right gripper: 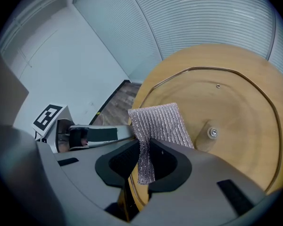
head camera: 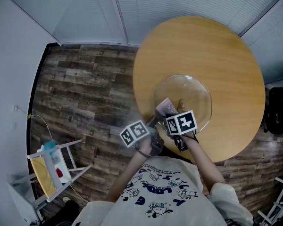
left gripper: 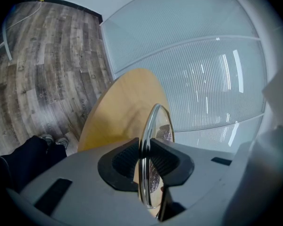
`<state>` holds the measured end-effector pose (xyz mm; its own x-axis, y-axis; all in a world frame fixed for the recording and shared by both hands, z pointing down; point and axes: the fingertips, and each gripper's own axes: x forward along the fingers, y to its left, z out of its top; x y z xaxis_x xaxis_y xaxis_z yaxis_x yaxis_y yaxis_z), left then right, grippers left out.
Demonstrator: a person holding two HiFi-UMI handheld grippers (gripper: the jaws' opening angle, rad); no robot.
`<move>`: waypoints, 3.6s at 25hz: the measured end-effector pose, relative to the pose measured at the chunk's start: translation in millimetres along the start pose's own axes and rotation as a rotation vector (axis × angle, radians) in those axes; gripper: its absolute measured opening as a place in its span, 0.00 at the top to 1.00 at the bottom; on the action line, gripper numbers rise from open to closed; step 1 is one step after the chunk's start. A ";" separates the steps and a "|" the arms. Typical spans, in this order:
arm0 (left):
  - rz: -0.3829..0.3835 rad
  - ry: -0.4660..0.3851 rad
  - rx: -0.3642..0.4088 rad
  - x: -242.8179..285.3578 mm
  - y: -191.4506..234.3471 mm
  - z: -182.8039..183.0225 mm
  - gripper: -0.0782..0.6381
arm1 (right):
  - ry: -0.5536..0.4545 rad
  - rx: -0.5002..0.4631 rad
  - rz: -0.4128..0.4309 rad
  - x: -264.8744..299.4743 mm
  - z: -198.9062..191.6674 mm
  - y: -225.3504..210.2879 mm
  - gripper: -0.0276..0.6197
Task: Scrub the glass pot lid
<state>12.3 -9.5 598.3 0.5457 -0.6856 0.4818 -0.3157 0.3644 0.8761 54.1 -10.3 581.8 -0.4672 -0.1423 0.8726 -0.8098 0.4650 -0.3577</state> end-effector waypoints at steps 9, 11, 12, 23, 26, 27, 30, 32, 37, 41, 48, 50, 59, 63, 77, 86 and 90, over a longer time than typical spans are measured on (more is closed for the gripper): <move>0.006 0.006 0.017 0.0 0.8 -0.3 0.79 | 0.010 -0.016 0.008 3.8 6.2 -1.4 0.84; 0.007 0.006 0.022 -0.4 -0.1 -0.5 0.79 | 0.010 -0.016 0.010 3.4 7.4 -1.7 0.84; 0.008 0.005 0.024 -0.9 -0.4 -0.5 0.79 | 0.010 -0.017 0.011 3.3 8.0 -1.5 0.84; 0.014 0.002 0.050 -0.5 -2.4 1.3 0.79 | 0.012 -0.039 0.031 5.2 15.6 -2.7 0.84; 0.020 0.002 0.063 0.8 -2.5 1.5 0.79 | 0.007 -0.043 0.035 6.3 17.9 -3.9 0.84; 0.021 0.001 0.069 0.7 -2.8 2.0 0.79 | 0.004 -0.043 0.036 6.6 18.9 -3.8 0.84; 0.024 0.001 0.080 -0.5 -3.7 3.2 0.79 | -0.005 -0.043 0.032 6.7 22.5 -2.8 0.84; 0.026 0.003 0.081 -0.9 -3.8 3.5 0.79 | -0.009 -0.047 0.027 7.1 24.3 -2.7 0.84; 0.025 0.002 0.088 -1.0 -2.2 4.9 0.79 | -0.025 -0.048 0.025 10.6 28.3 -2.4 0.84; 0.029 0.003 0.098 -0.6 -4.1 2.8 0.79 | -0.041 -0.049 0.026 9.0 30.9 -3.5 0.84; 0.031 0.007 0.100 -0.9 -3.2 3.3 0.79 | -0.071 -0.043 0.013 11.7 37.6 -2.1 0.84; 0.030 0.008 0.099 -0.7 -3.7 3.7 0.79 | -0.085 -0.038 0.007 11.9 40.8 -2.3 0.84; 0.027 0.010 0.098 0.5 -3.6 3.6 0.79 | -0.133 -0.047 -0.020 14.6 50.7 -7.6 0.84; 0.027 0.012 0.098 0.7 -4.7 1.9 0.79 | -0.150 -0.046 -0.029 14.3 52.7 -12.2 0.84; 0.027 0.014 0.092 0.8 -1.7 5.6 0.79 | -0.190 -0.049 -0.083 17.5 66.5 -25.0 0.84; 0.026 0.017 0.094 -0.5 -2.4 5.2 0.79 | -0.208 -0.042 -0.112 17.6 72.0 -38.1 0.84; 0.023 0.020 0.095 -0.5 -3.6 4.3 0.79 | -0.219 -0.041 -0.129 14.0 74.9 -44.3 0.84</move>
<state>9.8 -13.2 594.8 0.5526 -0.6647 0.5028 -0.4000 0.3178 0.8596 56.8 -98.3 585.0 -0.4303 -0.3862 0.8159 -0.8547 0.4652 -0.2306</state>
